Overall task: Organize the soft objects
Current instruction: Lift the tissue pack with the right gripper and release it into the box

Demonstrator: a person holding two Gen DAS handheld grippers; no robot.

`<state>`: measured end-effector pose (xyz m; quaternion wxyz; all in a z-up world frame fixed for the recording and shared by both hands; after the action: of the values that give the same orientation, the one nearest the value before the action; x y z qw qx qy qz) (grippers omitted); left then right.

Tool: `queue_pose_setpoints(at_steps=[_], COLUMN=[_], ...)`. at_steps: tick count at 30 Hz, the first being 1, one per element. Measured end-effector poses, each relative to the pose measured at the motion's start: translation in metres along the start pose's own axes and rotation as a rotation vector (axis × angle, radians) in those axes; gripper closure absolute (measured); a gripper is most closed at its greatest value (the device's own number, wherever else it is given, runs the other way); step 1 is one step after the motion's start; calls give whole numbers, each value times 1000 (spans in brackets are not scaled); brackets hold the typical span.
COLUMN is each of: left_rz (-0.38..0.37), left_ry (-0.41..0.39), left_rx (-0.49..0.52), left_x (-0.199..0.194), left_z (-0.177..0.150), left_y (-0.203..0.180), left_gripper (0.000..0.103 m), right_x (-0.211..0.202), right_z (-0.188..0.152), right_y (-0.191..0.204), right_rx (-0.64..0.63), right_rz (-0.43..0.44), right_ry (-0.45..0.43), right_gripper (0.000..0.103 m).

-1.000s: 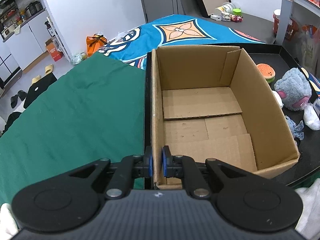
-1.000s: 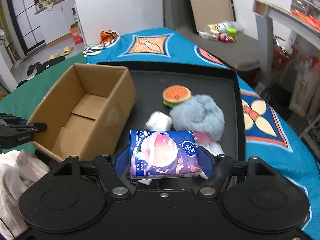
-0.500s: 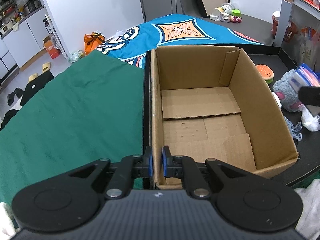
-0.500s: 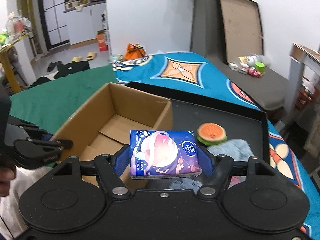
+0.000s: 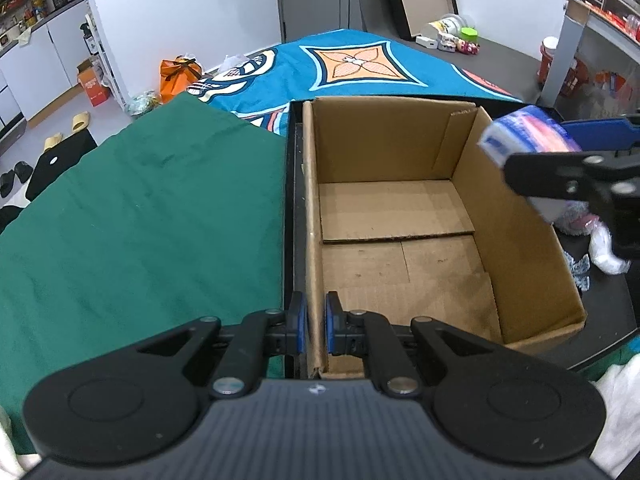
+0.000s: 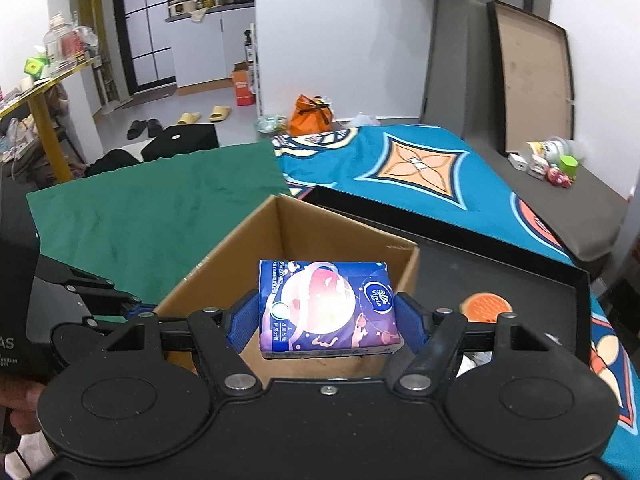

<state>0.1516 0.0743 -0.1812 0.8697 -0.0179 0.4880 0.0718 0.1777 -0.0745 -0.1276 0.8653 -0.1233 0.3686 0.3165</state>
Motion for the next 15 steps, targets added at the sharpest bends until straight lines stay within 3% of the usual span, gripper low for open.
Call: queue_pose_setpoints(at_steps=[12, 14, 15], left_rz=[-24, -23, -23], left_ry=[-30, -30, -29], left_rx=[-3, 1, 2], left_x=[-2, -1, -2], left_z=[-1, -1, -1], left_y=[3, 3, 3], left_gripper=[95, 95, 95], right_x=[10, 11, 13], right_z=[17, 20, 21], right_y=[20, 20, 19], right_rx=[11, 32, 47], right_rz=[61, 69, 63], right_ry=[-31, -45, -43], right_gripper=[33, 27, 17])
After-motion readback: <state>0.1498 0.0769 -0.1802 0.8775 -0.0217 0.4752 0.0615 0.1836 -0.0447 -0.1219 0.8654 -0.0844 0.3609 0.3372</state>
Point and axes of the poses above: each gripper's, at about its wrist camera, not at the fingertips, and x roughly the way its jaws point, y to its left, z to its top, the point moved 1 cm from there along x, roughly the way its jaws point, and after that the axes turned 3 degrees about y, right-handed, at the moved point
